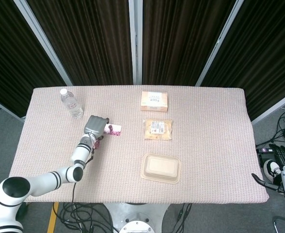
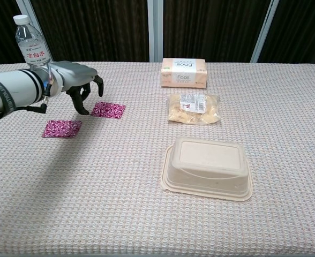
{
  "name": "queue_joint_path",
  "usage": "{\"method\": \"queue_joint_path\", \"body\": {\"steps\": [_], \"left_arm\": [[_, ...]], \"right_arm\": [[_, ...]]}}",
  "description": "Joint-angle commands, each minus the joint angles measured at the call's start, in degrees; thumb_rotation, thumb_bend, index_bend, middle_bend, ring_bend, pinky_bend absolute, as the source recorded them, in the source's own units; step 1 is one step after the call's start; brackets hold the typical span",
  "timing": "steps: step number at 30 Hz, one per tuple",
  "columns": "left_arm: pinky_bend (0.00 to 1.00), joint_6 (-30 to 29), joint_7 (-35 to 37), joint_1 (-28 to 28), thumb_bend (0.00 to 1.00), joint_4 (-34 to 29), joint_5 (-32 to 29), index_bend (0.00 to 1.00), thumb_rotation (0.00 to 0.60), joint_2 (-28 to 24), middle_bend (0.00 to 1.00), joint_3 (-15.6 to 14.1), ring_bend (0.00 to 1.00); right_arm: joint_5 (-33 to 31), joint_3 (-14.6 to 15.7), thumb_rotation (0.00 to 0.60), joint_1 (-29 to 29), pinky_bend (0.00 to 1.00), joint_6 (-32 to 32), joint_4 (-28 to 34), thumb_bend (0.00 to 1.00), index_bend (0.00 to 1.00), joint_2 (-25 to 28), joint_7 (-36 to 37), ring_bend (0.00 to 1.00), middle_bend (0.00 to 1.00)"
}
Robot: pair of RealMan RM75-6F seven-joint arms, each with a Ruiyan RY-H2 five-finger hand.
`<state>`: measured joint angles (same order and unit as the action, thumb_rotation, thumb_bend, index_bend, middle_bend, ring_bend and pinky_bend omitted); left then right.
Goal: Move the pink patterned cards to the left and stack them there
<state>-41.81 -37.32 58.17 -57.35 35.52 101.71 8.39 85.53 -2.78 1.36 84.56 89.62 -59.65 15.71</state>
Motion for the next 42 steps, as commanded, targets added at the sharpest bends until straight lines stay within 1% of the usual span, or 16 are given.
{"method": "queue_joint_path", "body": {"steps": [1, 8, 18, 34, 42], "left_arm": [[0.84, 1.9, -0.66, 1.72, 0.27, 3.31, -0.65, 0.38, 0.6, 2.35, 0.82, 0.76, 0.86], [0.84, 4.42, -1.1, 3.5, 0.27, 8.83, -1.31, 0.38, 0.6, 6.03, 0.82, 1.5, 0.86], [0.84, 6.46, 0.02, 4.52, 0.26, 14.87, -0.28, 0.4, 0.6, 9.75, 0.82, 2.59, 0.86], [0.84, 8.02, 0.21, 3.85, 0.26, 18.7, 1.03, 0.4, 0.6, 11.39, 0.82, 3.21, 0.86], [0.84, 7.04, 2.12, 3.07, 0.26, 19.18, 3.36, 0.49, 0.6, 11.75, 0.82, 3.97, 0.86]], "right_arm": [[-0.17, -0.05, 0.263, -0.01, 0.05, -0.1, -0.04, 0.09, 0.07, 0.06, 0.0, 0.0, 0.1], [-0.68, -0.18, 0.258, -0.04, 0.05, -0.37, -0.05, 0.09, 0.07, 0.28, -0.04, 0.0, 0.09], [-1.09, -0.21, 0.26, -0.57, 0.05, 0.04, 0.23, 0.09, 0.07, 0.84, -0.03, 0.0, 0.09], [-1.19, -0.21, 0.259, -0.82, 0.05, 0.0, 0.53, 0.09, 0.07, 1.04, -0.18, 0.0, 0.1], [-0.9, -0.16, 0.259, -0.92, 0.05, 0.2, 0.7, 0.09, 0.07, 1.04, -0.28, 0.0, 0.1]]}}
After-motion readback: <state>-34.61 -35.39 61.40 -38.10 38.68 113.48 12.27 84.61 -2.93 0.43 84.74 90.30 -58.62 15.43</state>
